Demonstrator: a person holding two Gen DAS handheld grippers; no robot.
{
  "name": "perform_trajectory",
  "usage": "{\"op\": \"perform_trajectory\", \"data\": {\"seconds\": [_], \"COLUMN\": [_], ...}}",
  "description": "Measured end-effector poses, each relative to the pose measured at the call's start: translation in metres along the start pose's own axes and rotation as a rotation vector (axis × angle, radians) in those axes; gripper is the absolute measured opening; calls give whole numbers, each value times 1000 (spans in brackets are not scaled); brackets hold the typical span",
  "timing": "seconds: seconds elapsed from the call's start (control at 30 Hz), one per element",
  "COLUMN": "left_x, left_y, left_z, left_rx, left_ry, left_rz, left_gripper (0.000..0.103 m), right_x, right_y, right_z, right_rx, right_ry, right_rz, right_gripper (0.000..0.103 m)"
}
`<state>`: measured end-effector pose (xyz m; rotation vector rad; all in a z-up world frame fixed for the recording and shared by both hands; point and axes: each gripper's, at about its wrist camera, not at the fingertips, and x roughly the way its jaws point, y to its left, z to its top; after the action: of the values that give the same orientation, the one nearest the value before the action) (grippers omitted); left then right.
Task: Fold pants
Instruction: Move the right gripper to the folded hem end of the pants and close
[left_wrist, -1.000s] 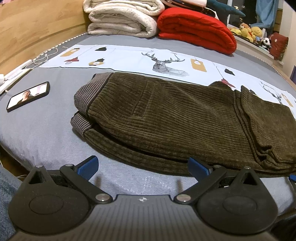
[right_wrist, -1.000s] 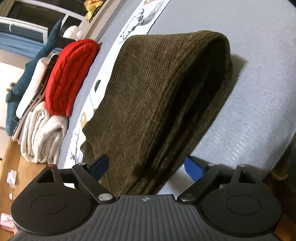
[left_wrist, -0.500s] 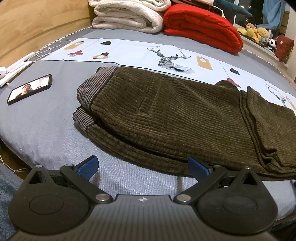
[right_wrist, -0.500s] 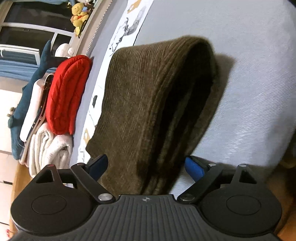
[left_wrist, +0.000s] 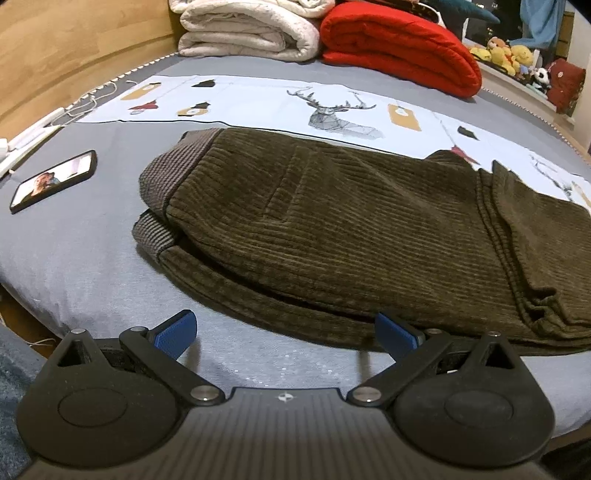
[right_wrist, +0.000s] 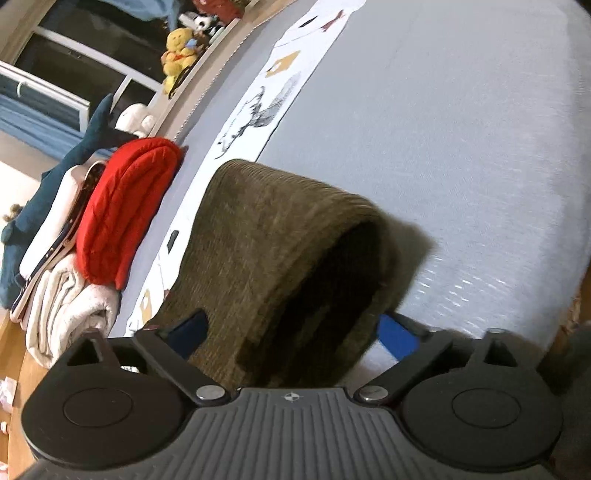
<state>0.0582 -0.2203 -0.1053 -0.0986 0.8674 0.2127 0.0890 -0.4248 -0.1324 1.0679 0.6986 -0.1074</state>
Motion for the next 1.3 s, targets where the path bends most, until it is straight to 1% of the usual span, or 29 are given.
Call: {"op": "perform_trajectory", "data": {"seconds": [0.07, 0.13, 0.2, 0.23, 0.3, 0.43, 0.5, 0.6, 0.67, 0.77, 0.8, 0.83, 0.93, 0.97, 1.03, 1.1, 1.17, 1.3], "left_x": [2, 3, 4, 4, 4, 3, 3, 4, 4, 4, 5, 6, 6, 6, 6, 5, 4, 1], "left_y": [3, 6, 7, 7, 6, 3, 2, 3, 4, 6, 7, 8, 9, 8, 8, 10, 11, 17], "left_z": [0, 1, 2, 3, 3, 4, 4, 4, 4, 3, 3, 3, 3, 3, 3, 3, 4, 7], "left_rx": [-12, -27, -35, -39, -40, -29, -29, -37, -40, -41, -43, -45, -52, -52, -52, -57, -62, -94], "left_ry": [4, 10, 15, 19, 21, 16, 21, 24, 22, 23, 26, 29, 31, 31, 27, 20, 16, 10], "left_rz": [8, 11, 9, 3, -5, -13, -21, -19, -15, -5, -3, -1, 4, 5, 6, 8, 10, 5], "left_gripper": [103, 103, 103, 103, 103, 103, 103, 103, 103, 103, 103, 103, 103, 103, 103, 103, 103, 103], "right_x": [0, -4, -9, -12, -17, -26, -27, -19, -13, -1, 3, 7, 11, 12, 11, 8, 9, 21], "right_y": [1, 0, -1, -2, -2, -6, -12, -15, -17, -18, -16, -12, 2, 4, 4, -3, -2, 8], "right_z": [1, -1, -2, -1, 2, 14, 19, 30, 36, 38, 36, 32, 25, 24, 26, 28, 31, 27], "right_rx": [1, -1, -4, -7, -26, -64, -62, -42, -11, 37, 37, 14, -109, -125, -103, -52, -66, -168], "right_ry": [0, -6, -12, -16, -36, -116, -140, -120, -99, -25, 11, 38, 37, 36, 19, -23, -59, -36], "right_rz": [-6, -15, -31, -41, -72, -169, -185, -172, -134, -42, -10, -1, -34, -41, -47, -59, -84, -100], "right_gripper": [102, 99, 92, 91, 91, 91, 91, 92, 93, 93, 93, 93, 94, 94, 93, 87, 87, 95]}}
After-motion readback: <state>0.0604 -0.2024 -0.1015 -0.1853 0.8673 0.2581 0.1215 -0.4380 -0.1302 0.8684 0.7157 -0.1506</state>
